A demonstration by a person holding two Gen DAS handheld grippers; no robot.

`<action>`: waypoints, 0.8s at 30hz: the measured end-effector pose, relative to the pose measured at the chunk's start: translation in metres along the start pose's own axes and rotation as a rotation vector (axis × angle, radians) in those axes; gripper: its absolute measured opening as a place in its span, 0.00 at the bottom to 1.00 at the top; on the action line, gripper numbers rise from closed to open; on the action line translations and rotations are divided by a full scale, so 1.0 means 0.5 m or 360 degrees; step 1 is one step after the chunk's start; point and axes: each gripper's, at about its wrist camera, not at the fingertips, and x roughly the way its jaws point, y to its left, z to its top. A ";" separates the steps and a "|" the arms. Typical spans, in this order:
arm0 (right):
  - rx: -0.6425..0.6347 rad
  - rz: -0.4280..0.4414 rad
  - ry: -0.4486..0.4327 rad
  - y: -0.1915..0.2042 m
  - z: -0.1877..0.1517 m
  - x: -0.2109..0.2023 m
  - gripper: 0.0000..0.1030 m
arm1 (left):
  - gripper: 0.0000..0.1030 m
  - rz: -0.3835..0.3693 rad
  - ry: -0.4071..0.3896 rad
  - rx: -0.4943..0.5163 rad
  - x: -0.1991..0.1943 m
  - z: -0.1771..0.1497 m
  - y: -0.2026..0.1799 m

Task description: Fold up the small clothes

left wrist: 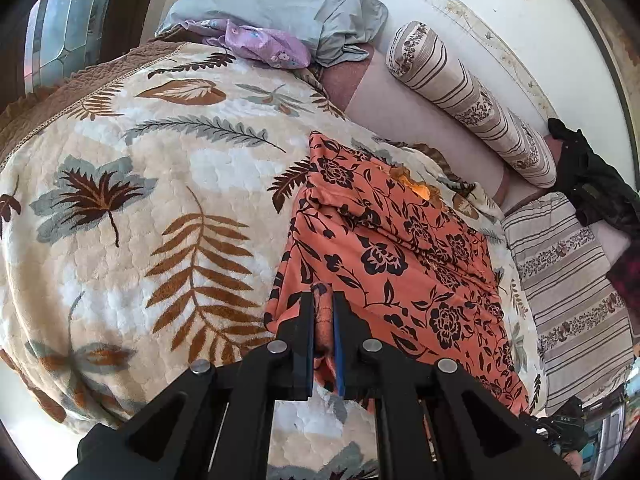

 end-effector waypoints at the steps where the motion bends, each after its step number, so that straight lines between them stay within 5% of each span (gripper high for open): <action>1: 0.0003 0.0048 -0.0013 0.010 0.003 -0.007 0.07 | 0.08 -0.0002 -0.0010 0.0008 -0.004 0.004 -0.004; 14: -0.0094 0.0397 -0.0064 0.145 0.056 -0.030 0.07 | 0.08 -0.0029 -0.0186 0.0135 -0.061 0.080 -0.070; 24: -0.0320 0.0498 -0.0161 0.325 0.192 -0.007 0.07 | 0.08 -0.0014 -0.0344 0.0294 -0.031 0.239 -0.137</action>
